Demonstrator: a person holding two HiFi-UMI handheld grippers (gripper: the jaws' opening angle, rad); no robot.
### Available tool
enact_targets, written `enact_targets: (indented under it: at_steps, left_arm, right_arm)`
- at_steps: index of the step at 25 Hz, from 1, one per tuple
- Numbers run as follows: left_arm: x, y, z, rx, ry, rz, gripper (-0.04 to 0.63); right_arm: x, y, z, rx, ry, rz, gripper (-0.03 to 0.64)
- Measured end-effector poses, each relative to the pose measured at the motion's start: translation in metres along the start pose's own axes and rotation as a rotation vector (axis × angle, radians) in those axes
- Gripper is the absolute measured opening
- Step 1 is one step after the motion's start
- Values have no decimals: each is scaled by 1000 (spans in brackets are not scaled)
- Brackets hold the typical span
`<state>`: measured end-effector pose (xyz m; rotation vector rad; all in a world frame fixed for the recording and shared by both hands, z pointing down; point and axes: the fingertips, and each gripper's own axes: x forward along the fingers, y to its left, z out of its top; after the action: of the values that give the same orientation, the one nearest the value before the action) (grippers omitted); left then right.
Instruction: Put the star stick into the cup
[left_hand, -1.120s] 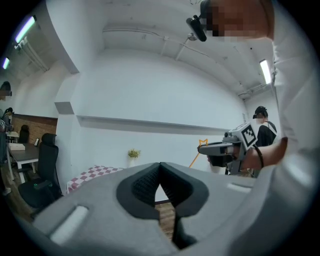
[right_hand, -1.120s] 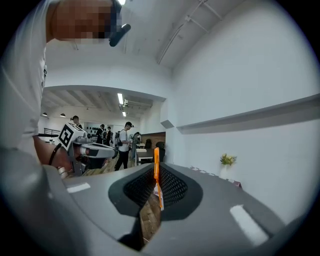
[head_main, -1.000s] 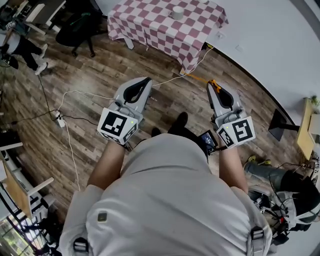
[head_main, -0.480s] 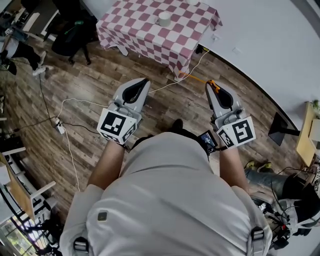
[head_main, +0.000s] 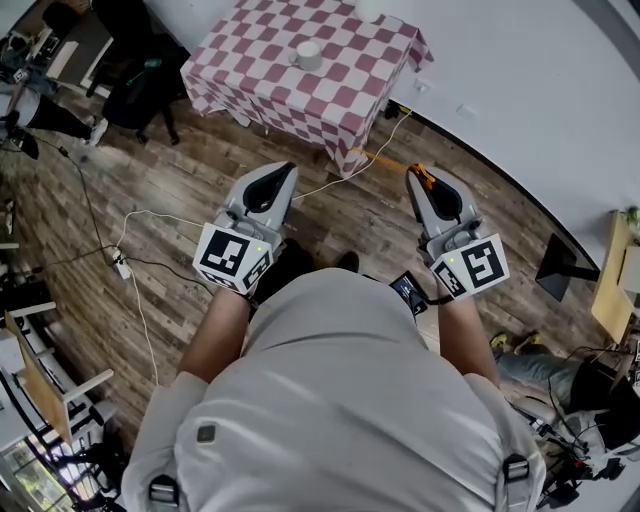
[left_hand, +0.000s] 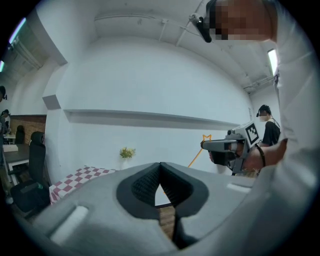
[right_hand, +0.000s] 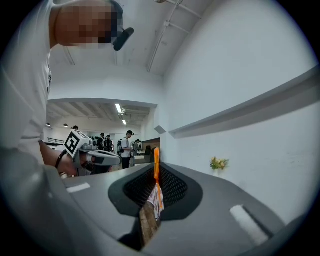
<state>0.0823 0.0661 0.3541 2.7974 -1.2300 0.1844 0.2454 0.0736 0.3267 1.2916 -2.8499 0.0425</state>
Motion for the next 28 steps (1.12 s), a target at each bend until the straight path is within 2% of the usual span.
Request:
enact_targets:
  at_steps: [5,15,24,28]
  left_arm:
    - [12,4,0,9,0,-18,5]
    - [35,41,-2,-8,1,-64,5]
    - [34,129,-3,-8,-12,-87,5]
    - [33,169,5,17,-22,-129,5]
  right_arm:
    - [8,-7,-2,-23,16,-5,28]
    - [52,-14,-1,-20,37,-25,29]
    - [151,-3,0,-35,57,-5,29]
    - [202,7,12,-52,51,1,29]
